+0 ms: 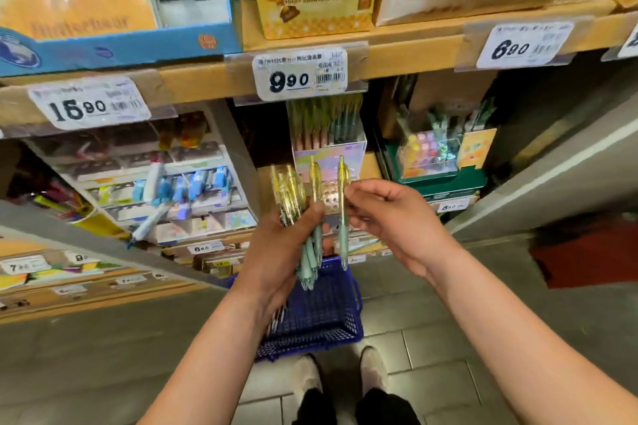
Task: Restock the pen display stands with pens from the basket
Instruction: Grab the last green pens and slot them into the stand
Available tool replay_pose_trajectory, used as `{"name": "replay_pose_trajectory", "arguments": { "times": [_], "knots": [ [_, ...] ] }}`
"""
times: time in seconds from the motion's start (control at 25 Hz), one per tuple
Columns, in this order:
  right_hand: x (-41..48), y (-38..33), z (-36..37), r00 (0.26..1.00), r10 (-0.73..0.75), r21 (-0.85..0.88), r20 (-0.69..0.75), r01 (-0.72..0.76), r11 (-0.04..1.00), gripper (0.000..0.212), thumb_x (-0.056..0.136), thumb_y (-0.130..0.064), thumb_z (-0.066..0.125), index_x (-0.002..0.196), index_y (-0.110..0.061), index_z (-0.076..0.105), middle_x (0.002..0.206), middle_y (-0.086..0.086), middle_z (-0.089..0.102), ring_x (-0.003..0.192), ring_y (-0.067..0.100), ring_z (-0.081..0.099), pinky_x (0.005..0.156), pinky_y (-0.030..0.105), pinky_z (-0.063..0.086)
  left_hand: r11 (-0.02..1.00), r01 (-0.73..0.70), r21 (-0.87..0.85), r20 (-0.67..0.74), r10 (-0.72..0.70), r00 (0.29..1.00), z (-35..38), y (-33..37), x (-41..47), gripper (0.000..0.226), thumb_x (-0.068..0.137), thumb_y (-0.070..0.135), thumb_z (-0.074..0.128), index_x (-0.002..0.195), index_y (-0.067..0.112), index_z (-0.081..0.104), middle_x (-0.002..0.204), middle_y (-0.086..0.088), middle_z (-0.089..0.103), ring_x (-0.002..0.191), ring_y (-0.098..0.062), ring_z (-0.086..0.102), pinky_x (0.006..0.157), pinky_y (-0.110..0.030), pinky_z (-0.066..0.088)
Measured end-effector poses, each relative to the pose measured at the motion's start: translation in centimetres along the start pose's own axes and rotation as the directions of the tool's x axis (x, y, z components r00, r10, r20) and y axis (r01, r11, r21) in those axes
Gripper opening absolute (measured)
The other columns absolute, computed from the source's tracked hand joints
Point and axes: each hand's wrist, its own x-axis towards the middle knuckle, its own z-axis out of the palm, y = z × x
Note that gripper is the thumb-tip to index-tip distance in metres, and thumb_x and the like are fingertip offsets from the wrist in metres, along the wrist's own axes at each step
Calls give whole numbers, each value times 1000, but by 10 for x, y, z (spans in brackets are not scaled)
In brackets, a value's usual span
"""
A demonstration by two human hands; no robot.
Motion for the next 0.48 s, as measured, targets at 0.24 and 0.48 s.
{"name": "replay_pose_trajectory", "arguments": {
  "times": [0.24, 0.48],
  "knots": [
    [41, 21, -9, 1000, 18, 5, -20, -18, 1000, 8, 88, -15, 74, 95, -14, 77, 90, 5, 76, 81, 12, 70, 74, 22, 57, 1000, 8, -1, -11, -8, 1000, -8, -13, 49, 38, 91, 30, 74, 118, 5, 68, 91, -6, 74, 76, -18, 70, 66, -28, 56],
    [86, -11, -31, 958, -261, -179, -121, 237, 955, 5, 91, -13, 72, 92, -15, 76, 82, 6, 76, 78, 17, 71, 86, 35, 60, 1000, -14, -26, 20, 15, 1000, -5, -19, 75, 27, 91, 27, 72, 108, 7, 65, 79, -8, 63, 69, -16, 62, 61, -27, 55]
  ]
}}
